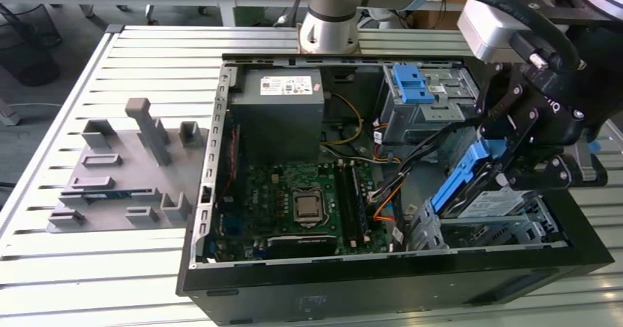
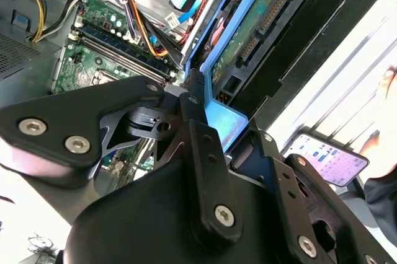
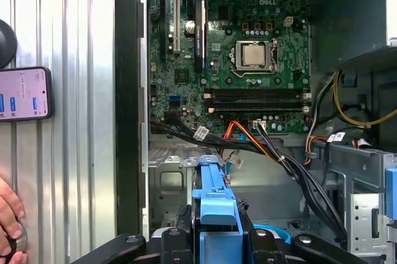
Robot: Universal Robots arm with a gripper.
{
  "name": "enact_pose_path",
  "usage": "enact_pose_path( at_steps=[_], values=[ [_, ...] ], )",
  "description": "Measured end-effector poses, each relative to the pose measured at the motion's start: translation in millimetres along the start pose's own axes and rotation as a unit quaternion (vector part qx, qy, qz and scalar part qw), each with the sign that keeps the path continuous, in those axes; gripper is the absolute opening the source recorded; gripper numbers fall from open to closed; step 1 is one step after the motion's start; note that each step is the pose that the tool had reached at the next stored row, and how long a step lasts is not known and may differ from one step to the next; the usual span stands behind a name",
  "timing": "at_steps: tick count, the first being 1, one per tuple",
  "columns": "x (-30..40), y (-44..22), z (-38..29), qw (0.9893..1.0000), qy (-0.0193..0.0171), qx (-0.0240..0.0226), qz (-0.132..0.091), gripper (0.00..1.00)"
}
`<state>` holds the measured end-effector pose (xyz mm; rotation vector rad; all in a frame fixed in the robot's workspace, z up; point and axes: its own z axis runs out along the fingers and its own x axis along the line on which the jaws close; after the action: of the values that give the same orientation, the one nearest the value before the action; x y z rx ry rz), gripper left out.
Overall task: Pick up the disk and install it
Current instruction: 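Insert the disk into the insertion slot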
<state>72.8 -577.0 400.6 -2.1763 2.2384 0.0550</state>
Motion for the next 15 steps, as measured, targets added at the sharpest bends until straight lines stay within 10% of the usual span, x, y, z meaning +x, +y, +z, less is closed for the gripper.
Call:
enact_pose_path(
  at_steps=[15],
  values=[
    [0.4, -0.1, 11.6, 1.0, 0.0, 0.0, 0.0, 0.36]
  ],
)
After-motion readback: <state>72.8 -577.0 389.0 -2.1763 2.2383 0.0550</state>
